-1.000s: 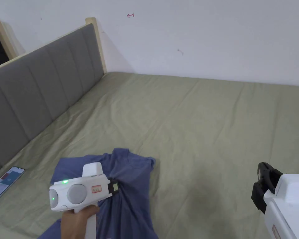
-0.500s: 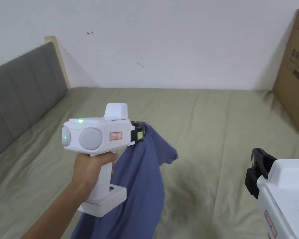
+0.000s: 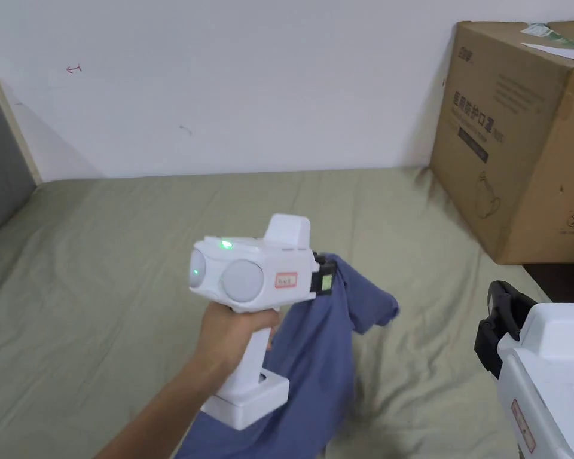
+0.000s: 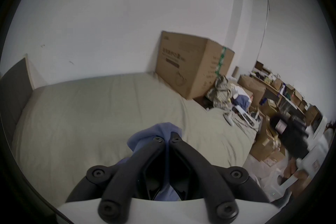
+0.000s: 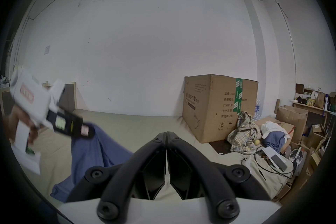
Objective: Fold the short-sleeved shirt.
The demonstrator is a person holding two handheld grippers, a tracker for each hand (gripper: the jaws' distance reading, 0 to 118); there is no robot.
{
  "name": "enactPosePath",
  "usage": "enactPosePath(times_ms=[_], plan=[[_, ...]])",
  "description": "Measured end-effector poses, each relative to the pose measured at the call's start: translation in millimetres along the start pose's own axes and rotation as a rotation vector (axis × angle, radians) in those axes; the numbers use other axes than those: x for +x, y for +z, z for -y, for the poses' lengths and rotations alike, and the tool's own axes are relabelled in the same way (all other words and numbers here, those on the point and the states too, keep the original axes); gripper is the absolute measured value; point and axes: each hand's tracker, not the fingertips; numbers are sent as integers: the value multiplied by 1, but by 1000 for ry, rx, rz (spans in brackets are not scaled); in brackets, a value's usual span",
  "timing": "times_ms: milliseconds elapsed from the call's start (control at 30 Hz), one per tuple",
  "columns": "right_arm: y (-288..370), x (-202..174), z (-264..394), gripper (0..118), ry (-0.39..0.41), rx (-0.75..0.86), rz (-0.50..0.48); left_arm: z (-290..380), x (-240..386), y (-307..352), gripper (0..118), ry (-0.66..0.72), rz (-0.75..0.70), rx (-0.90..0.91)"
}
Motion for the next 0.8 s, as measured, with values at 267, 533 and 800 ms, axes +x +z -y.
enactPosePath(times_ms=[267,533,800], plan=[[-3,4,17,0,-6,-41,12,102,8,-80,0,-18,7,-251],[-6,-2,27,0,-8,-77,-3,175,3,-124,0,-75,-97,-481],[-2,-10,18,0,-7,-63,-14,153,3,-81,90,-21,-111,-275]])
